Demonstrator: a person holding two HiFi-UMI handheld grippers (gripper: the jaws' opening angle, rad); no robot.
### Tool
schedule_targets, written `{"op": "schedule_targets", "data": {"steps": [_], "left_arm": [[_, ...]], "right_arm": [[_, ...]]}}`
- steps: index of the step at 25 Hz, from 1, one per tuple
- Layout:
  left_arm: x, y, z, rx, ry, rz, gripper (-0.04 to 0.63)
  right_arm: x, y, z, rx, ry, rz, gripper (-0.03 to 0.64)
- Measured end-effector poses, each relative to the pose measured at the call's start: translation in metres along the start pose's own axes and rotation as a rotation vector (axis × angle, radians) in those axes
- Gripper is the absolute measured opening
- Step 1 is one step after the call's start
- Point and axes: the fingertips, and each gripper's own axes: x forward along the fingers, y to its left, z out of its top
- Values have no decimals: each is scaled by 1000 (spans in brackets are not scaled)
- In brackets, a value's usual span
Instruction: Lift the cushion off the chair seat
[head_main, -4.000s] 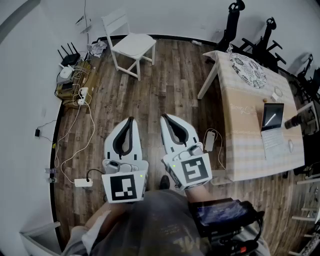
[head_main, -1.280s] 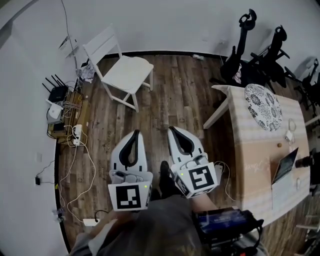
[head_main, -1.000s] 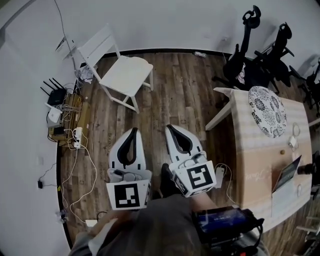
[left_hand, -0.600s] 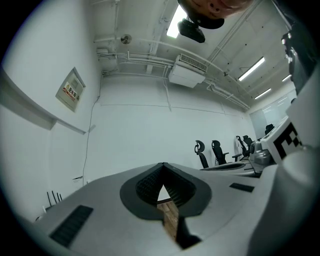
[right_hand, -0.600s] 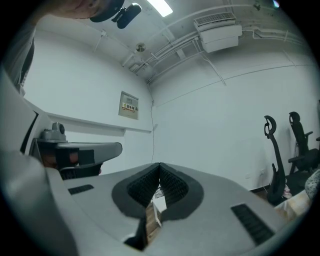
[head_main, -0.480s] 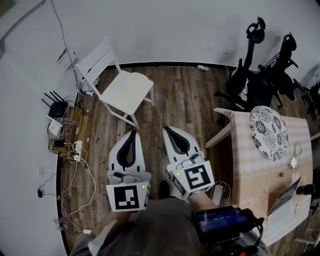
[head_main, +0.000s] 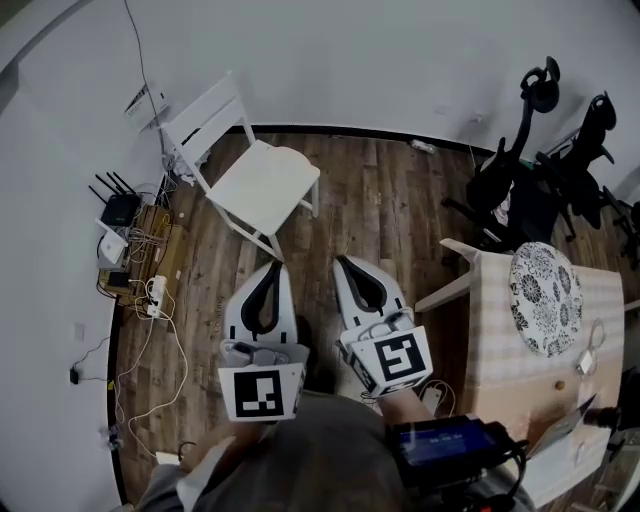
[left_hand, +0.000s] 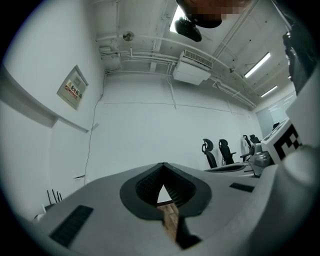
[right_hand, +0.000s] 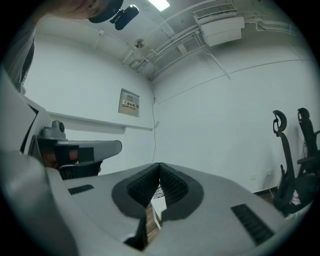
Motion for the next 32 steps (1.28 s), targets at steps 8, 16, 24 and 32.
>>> {"op": "schedule_targets", "data": {"steps": [8, 16, 24, 32], "left_arm": [[61, 17, -15, -12, 20, -6, 6], [139, 44, -34, -22, 70, -19, 6], [213, 92, -47, -39, 90, 16, 6], [267, 135, -32, -55, 22, 50, 6]], "right_arm": [[50, -37, -9, 12, 14, -18, 6], [120, -81, -24, 44, 61, -28, 7], [206, -122, -25, 44, 79, -26, 7], [270, -135, -3, -12, 57, 2, 6]]}}
